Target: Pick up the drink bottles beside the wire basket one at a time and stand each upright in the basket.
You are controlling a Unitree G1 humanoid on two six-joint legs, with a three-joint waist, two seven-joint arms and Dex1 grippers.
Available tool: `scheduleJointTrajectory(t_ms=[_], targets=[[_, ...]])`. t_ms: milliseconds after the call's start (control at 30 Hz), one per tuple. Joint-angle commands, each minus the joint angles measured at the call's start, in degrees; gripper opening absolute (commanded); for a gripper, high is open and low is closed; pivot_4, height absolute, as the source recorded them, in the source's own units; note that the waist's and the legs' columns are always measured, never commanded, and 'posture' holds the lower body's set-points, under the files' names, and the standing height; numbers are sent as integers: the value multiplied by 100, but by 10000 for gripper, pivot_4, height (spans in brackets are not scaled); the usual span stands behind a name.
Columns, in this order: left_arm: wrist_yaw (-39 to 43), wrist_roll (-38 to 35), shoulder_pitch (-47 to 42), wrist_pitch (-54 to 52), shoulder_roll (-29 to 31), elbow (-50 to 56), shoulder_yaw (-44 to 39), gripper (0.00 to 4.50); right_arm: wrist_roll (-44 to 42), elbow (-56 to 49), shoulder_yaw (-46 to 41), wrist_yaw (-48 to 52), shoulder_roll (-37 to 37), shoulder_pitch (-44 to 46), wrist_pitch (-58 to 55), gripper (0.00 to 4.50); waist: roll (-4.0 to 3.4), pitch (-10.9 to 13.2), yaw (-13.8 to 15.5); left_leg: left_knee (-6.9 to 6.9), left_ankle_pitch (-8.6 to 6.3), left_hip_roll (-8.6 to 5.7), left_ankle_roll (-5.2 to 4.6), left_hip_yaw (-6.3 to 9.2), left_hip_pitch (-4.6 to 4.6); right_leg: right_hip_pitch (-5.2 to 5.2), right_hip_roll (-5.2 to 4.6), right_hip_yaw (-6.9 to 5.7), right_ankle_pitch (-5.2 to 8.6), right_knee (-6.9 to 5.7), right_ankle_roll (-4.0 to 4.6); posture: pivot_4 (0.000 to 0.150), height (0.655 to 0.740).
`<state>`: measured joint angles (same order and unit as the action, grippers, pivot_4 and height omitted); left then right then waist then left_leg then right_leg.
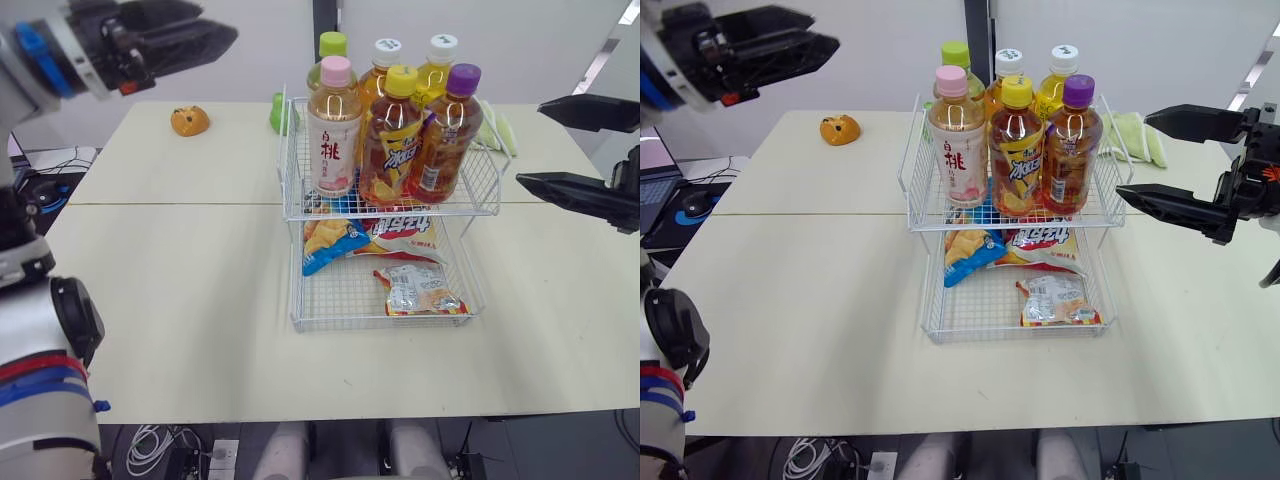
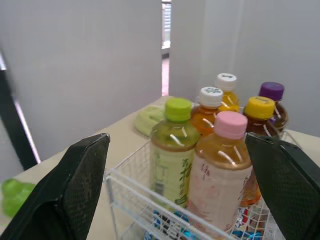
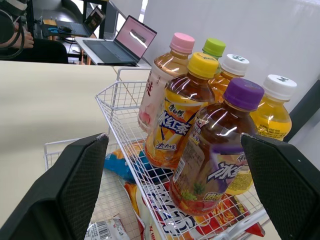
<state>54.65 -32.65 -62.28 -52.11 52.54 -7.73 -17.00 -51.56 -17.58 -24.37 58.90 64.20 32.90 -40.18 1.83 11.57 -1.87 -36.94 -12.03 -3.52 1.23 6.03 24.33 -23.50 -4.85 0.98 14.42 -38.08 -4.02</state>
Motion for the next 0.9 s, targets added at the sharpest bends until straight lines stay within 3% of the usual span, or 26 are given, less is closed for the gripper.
scheduleJointTrajectory(t_ms=[33, 167, 267, 367, 567, 900], targets=[[-664, 476, 846, 718, 187, 739, -520, 44796, 514, 230, -121, -313, -69, 143, 516, 45000, -1, -1, 4, 1, 0, 0, 0, -2, -2, 0, -1, 2, 0, -1, 0, 1500, 7400], [-1160, 761, 2110, 1055, 94, 1286, -855, 44796, 926, 572, -277, -708, -381, 7, 924, 45000, 0, -2, 25, -1, 0, 3, 0, -1, -3, 3, 0, -1, -4, 3, 6, 1500, 7400], [-1642, 1152, 3271, 1633, -258, 1369, -1108, 44796, 1597, 804, -362, -1255, -948, -330, 1671, 45000, -3, -7, 38, 2, 0, 1, 0, -5, -10, 9, -4, 1, -4, 3, 6, 1500, 7400], [-2432, 1694, 3859, 2297, -693, 1396, -1059, 44796, 2210, 1068, -405, -1592, -1328, -688, 2412, 45000, -2, -7, 75, 8, 0, 2, 0, -4, -23, 18, -5, 0, -6, 5, 9, 1500, 7400], [-3560, 2226, 4291, 3541, -1610, 700, -1074, 44796, 3418, 1877, -499, -2498, -2205, -1764, 4112, 45000, 4, -50, 208, 11, 0, 0, 1, -5, -30, 23, -5, 0, -10, 9, 10, 1500, 7400], [-3294, 1873, 4576, 4075, -1905, 176, -1028, 44796, 4099, 3013, -303, -3287, -2750, -2043, 5208, 45000, -11, -58, 135, 13, 0, 9, 1, -23, -54, 33, 4, 11, -12, 1, 15, 1500, 7400]])
